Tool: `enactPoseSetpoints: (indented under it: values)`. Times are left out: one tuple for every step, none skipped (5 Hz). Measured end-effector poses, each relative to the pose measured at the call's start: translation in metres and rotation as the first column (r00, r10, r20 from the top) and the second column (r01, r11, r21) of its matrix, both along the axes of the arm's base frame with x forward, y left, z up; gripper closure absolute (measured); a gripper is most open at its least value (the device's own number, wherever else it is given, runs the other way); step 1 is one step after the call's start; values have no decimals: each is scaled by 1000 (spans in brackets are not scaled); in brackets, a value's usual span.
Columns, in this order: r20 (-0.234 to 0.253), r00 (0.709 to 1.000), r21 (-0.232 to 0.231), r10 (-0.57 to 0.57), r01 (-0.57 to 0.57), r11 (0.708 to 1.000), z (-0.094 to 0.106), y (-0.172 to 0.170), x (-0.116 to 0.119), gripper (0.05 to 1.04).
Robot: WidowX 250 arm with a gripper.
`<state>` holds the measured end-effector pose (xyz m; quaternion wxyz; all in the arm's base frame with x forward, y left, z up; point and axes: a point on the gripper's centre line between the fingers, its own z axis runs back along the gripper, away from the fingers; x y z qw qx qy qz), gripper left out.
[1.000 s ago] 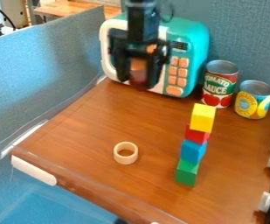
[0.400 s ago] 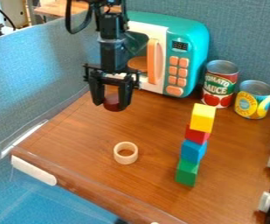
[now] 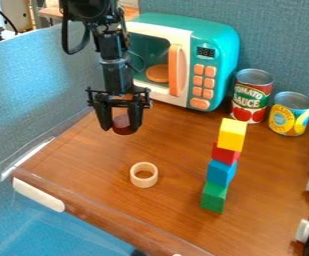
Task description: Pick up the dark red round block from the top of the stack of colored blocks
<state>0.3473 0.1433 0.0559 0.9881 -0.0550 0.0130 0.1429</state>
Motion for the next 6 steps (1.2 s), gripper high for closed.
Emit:
enactPoseSetpoints:
  values:
    - [3,1000,15,9,-9,1000,-11,1,2,327]
    - [-39,999,43,-6,7,999,-29,-9,4,327]
    - [-108,994,43,3,2,999,-43,-17,-1,327]
    - [-133,991,47,28,-22,999,-44,-15,1,257]
    - [-162,986,40,30,-23,999,-48,-16,-1,75]
    - [-141,989,23,45,-42,999,-44,-18,1,77]
